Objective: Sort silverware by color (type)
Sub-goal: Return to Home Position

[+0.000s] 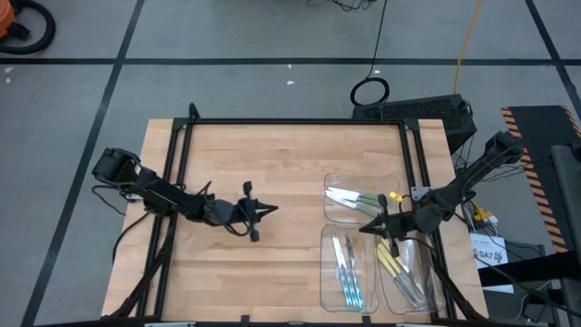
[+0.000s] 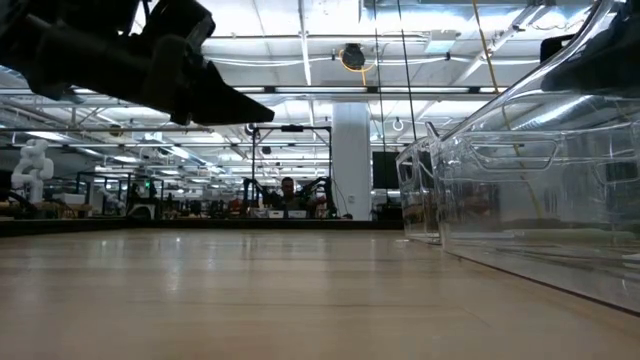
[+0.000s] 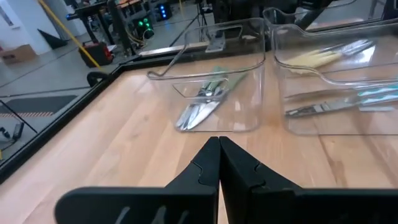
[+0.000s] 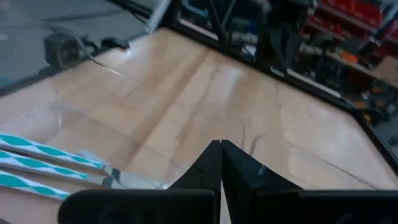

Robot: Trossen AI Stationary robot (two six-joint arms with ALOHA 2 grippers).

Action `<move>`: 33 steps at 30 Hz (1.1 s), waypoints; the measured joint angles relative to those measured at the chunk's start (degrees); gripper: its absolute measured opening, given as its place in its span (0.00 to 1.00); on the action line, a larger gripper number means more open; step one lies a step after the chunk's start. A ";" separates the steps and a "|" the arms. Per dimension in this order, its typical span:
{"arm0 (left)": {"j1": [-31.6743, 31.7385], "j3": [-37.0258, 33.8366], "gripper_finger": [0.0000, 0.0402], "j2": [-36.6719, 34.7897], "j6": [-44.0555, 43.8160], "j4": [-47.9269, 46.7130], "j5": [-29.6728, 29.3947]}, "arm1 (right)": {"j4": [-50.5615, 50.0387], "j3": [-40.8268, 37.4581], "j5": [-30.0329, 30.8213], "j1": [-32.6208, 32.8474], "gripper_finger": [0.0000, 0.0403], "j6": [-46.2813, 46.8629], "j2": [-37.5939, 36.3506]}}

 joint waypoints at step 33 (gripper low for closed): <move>5.45 -24.96 0.01 -8.51 5.60 34.56 9.92 | 8.12 -10.61 -3.27 -3.37 0.00 -3.19 -12.34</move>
